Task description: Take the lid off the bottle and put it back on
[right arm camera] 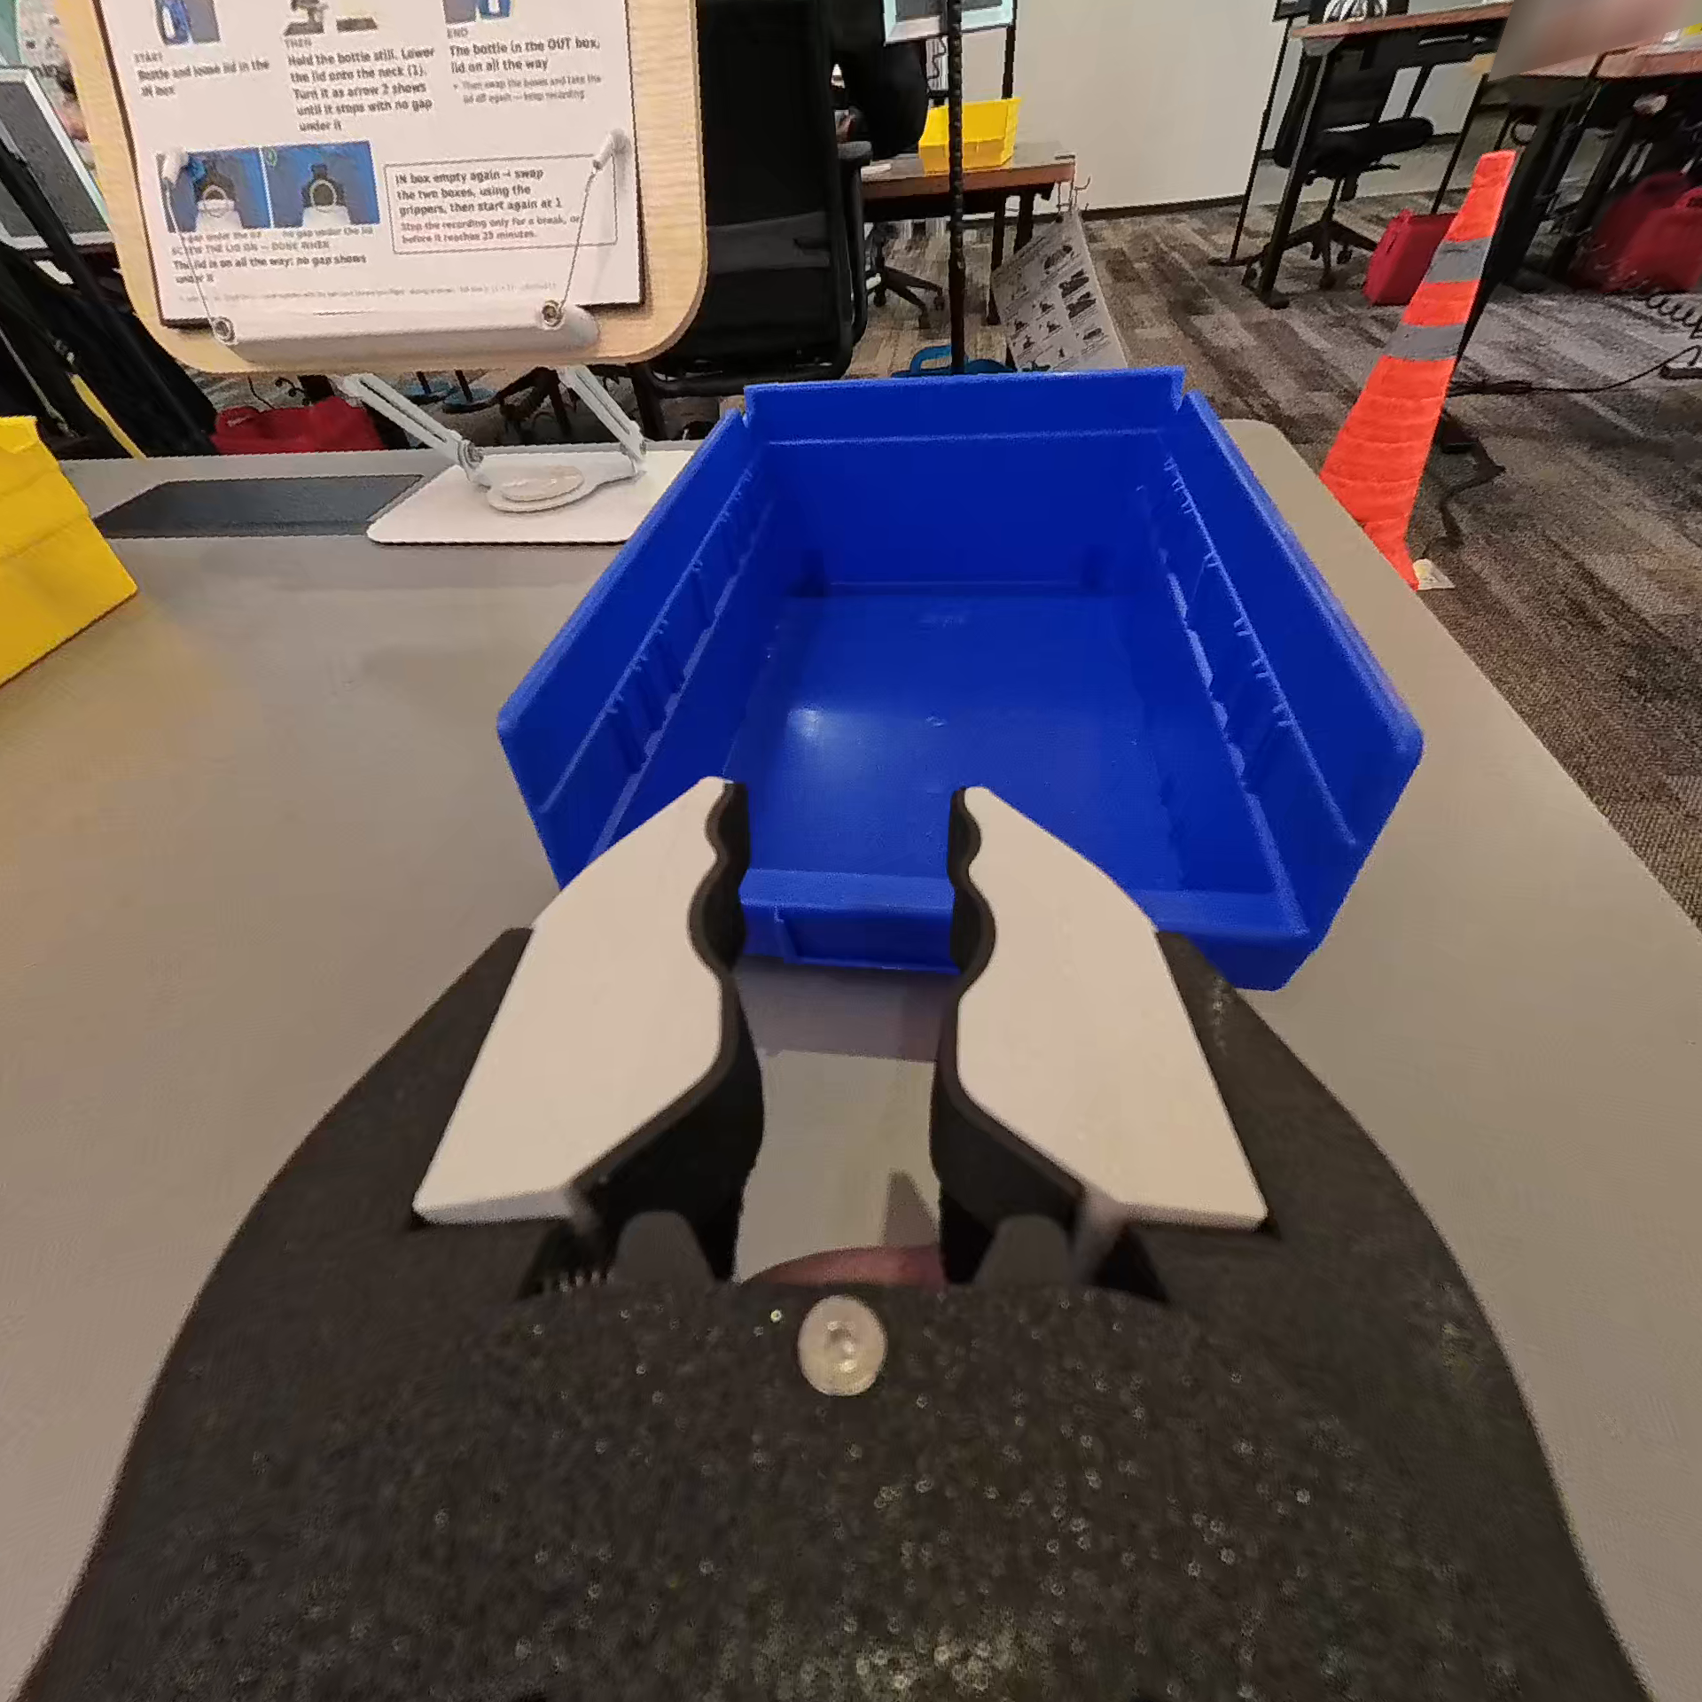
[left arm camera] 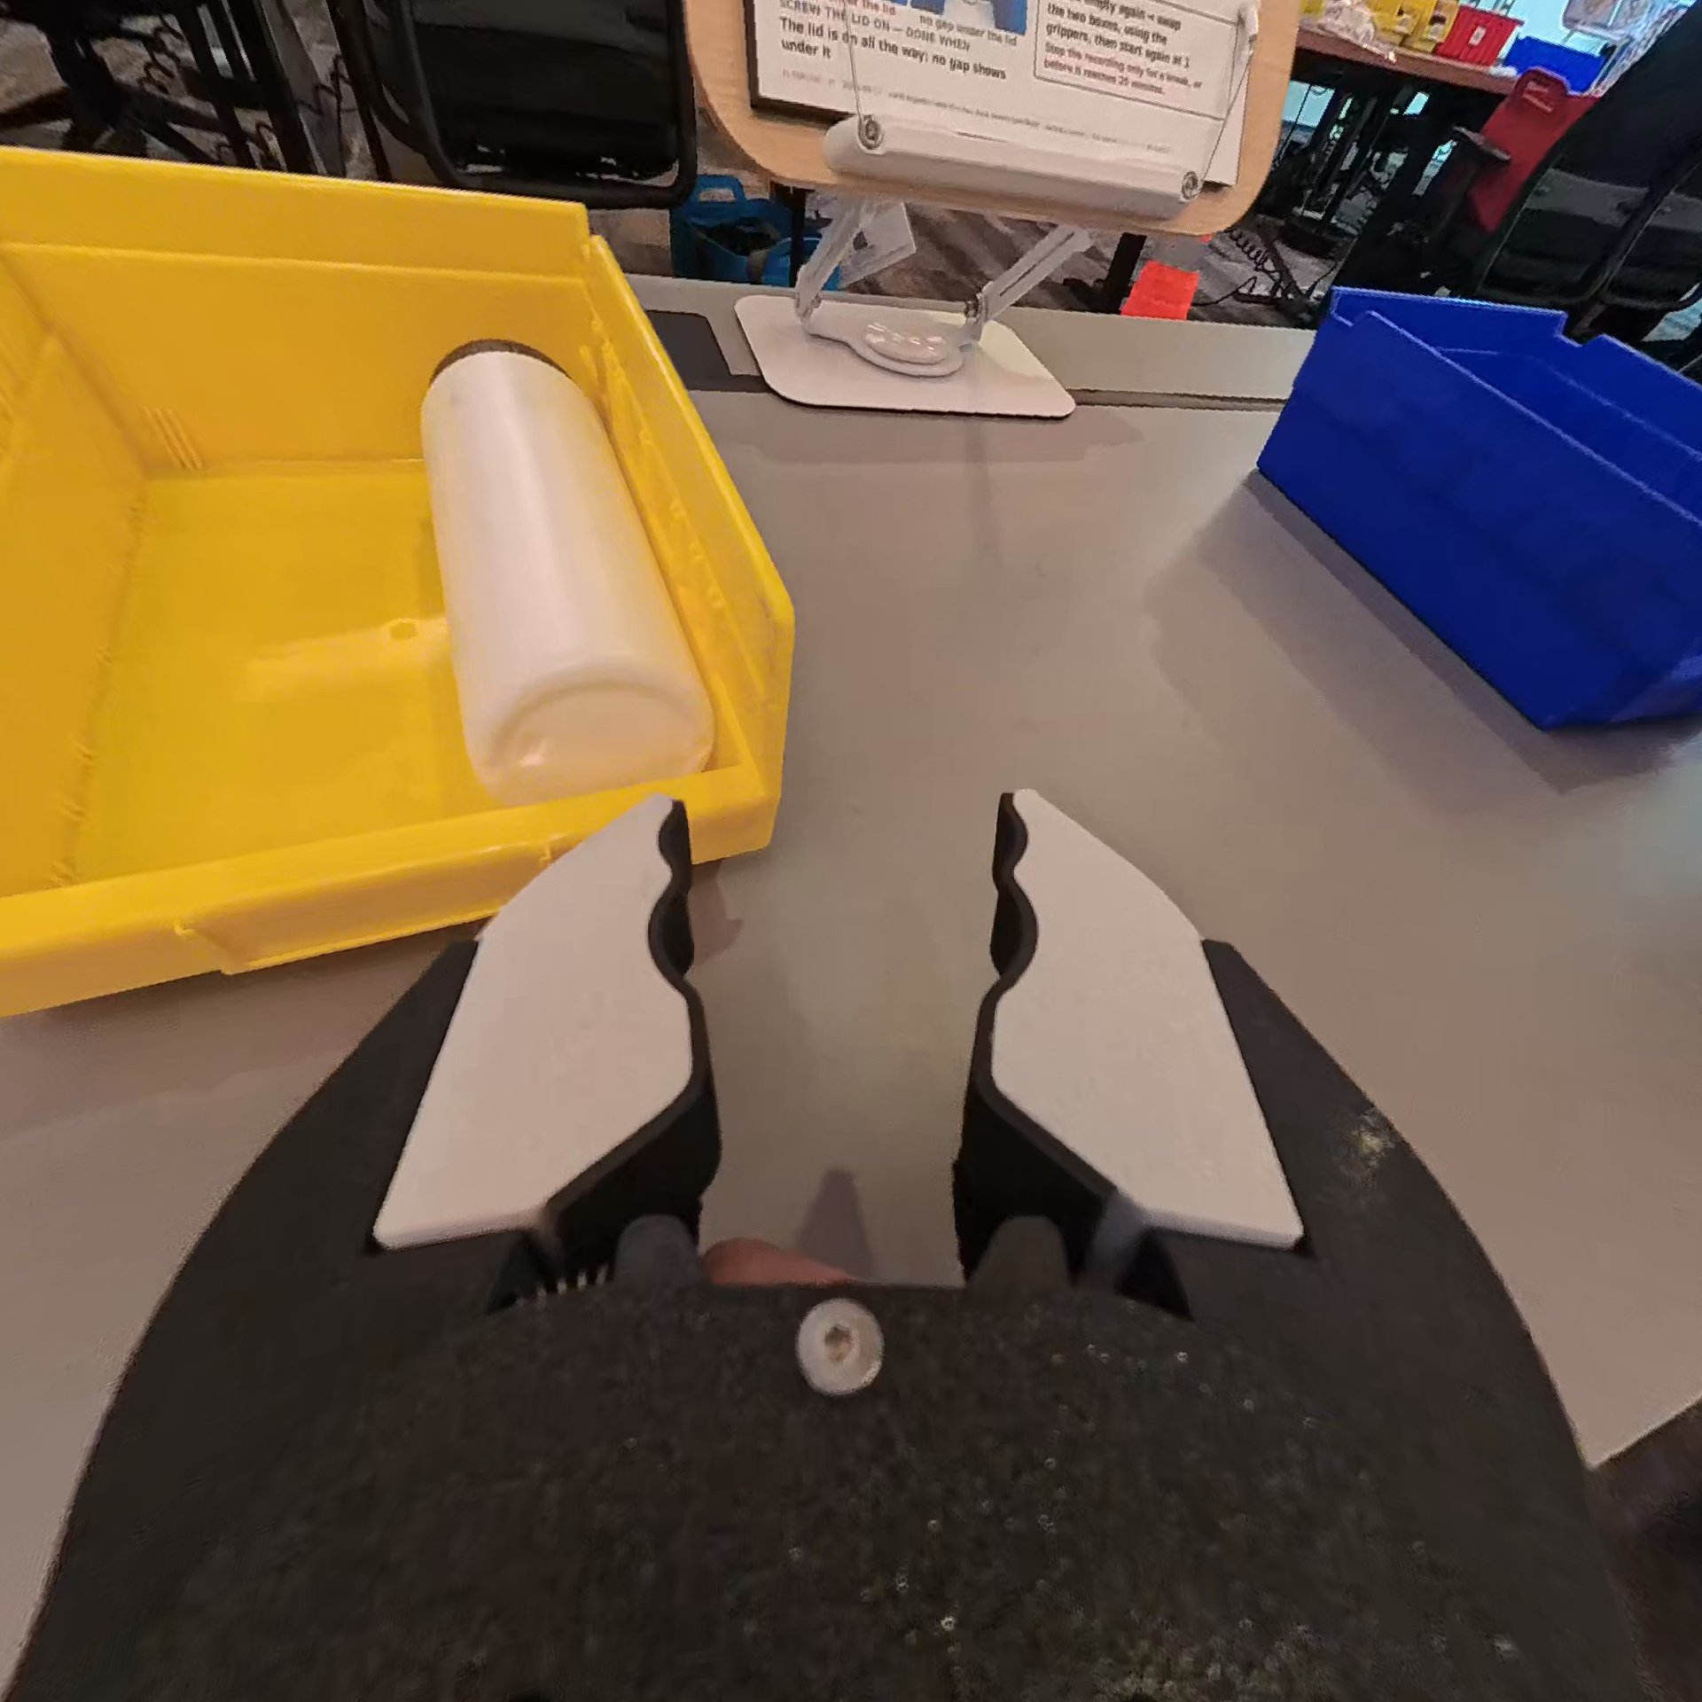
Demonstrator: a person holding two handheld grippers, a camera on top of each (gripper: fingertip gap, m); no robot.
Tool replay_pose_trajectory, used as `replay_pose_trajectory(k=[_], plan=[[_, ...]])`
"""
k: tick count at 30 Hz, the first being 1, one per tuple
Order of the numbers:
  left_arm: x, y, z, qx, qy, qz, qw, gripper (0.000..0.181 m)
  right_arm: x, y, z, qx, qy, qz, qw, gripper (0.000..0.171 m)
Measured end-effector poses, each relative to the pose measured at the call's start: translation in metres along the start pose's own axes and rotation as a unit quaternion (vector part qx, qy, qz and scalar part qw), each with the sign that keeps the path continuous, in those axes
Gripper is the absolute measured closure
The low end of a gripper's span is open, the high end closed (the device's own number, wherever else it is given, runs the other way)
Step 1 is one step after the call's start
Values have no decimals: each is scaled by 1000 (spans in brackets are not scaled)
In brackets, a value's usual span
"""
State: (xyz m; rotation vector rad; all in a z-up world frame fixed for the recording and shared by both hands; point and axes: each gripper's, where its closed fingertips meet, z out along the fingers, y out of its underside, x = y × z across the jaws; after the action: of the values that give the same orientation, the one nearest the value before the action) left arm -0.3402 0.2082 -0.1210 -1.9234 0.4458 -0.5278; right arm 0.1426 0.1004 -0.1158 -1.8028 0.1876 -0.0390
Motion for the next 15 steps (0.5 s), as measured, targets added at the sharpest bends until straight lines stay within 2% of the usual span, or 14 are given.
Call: replay_pose_trajectory(k=[15], plan=[[-14,-5,-1,-33,-3,-23,999,111,-9,-2,-1,2,-7,-16,1000,130]])
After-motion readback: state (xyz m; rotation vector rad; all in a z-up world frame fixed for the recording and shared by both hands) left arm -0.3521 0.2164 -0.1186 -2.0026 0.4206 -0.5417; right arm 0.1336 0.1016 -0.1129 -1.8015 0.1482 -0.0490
